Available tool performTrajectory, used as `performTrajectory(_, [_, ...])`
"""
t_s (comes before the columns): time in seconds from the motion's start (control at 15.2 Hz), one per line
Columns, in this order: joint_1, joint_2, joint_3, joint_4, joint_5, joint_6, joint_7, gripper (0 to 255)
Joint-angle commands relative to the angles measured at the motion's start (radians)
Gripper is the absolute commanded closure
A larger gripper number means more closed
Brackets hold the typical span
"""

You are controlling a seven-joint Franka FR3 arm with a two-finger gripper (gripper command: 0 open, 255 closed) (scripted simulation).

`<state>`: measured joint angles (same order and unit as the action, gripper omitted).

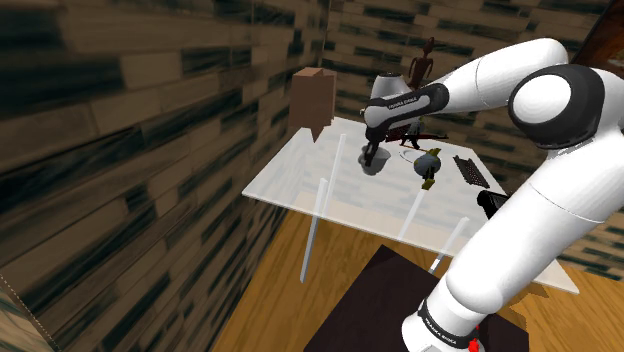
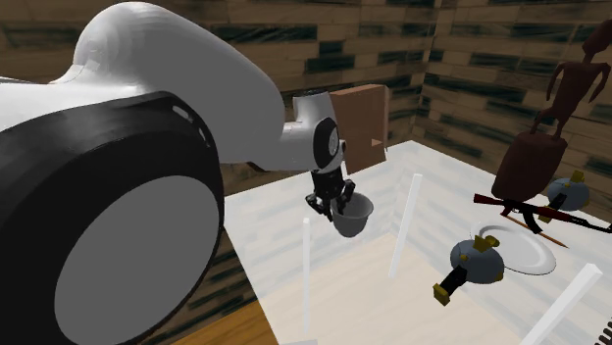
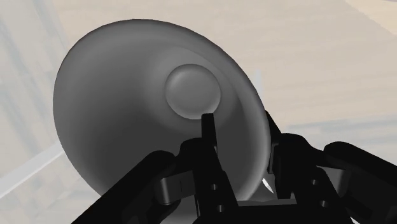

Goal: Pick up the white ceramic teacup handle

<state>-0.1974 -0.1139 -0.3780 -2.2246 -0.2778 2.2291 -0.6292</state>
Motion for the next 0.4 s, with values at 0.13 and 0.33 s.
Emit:
performTrajectory(0.13, [0.002, -0.022, 0.004, 0.034, 0.001, -0.054, -0.008, 255])
performTrajectory(0.33, [0.002, -0.027, 0.005, 0.044, 0.001, -0.07, -0.01, 255])
